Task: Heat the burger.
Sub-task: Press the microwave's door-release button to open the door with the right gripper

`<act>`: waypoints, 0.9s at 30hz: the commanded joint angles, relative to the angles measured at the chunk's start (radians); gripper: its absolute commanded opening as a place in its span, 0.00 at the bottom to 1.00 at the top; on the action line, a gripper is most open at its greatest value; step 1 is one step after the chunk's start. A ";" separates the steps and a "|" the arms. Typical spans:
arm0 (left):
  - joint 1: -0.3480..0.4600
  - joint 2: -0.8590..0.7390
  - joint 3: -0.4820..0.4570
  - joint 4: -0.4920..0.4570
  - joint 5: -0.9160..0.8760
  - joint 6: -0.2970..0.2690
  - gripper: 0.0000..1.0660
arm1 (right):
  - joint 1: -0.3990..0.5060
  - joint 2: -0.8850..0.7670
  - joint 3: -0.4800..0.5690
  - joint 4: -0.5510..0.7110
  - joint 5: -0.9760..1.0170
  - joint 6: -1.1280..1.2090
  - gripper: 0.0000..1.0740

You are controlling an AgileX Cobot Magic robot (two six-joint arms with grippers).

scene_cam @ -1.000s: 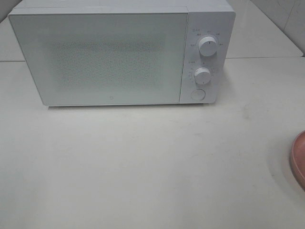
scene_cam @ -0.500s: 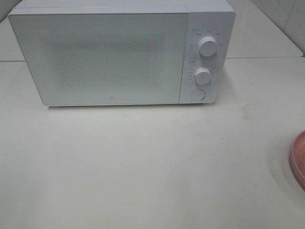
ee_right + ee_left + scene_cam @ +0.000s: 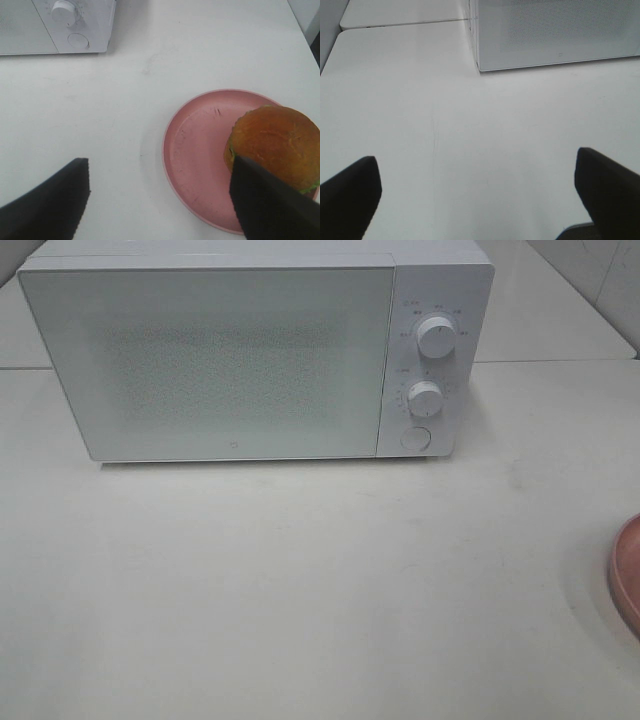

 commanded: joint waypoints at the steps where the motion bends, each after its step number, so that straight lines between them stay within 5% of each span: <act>1: -0.003 -0.021 0.003 -0.004 -0.010 0.001 0.92 | -0.003 0.030 -0.009 -0.009 -0.057 -0.003 0.71; 27: -0.003 -0.021 0.003 -0.004 -0.010 0.001 0.92 | -0.003 0.369 -0.009 -0.010 -0.391 -0.003 0.71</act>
